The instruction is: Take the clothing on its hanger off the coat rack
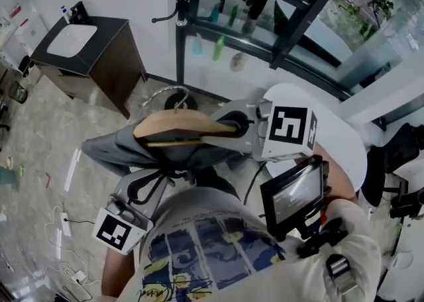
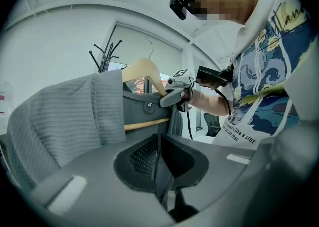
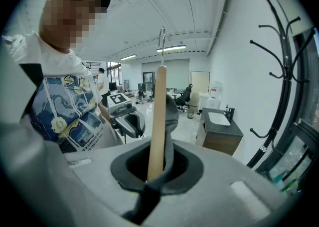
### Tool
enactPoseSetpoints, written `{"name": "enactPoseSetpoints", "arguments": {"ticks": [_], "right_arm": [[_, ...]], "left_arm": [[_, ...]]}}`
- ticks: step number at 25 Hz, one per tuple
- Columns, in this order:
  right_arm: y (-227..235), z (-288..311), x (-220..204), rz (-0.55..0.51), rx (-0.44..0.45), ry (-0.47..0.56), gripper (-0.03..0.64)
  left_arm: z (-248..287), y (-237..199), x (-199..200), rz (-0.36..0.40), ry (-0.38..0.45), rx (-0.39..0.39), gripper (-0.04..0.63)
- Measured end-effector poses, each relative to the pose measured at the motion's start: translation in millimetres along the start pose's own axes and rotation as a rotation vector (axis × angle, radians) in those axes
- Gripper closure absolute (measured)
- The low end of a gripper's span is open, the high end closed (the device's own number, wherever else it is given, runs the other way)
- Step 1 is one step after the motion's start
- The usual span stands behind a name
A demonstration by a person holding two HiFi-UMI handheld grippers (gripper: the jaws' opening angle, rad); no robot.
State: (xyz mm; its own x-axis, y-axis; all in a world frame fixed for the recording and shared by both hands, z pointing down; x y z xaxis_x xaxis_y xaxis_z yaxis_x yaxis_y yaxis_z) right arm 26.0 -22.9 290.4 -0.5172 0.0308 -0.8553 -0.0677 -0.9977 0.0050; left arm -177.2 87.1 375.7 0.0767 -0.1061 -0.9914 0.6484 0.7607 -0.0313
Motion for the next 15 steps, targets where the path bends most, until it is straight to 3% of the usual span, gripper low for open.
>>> {"name": "enactPoseSetpoints", "arguments": {"ticks": [15], "right_arm": [[-4.8,-10.7,-8.5,-0.008,-0.007,-0.003,0.607]], "left_arm": [[11.2,10.4,-0.8,0.009,-0.008,-0.011,0.565]]}}
Point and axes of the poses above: the fingertips, and each gripper's own axes: z forward along the fingers, y to its right, x out of its top, the point moved 9 cm from there along -z, backward along the fingers, and after that the axes turned 3 degrees about x, right-handed, at the moved point
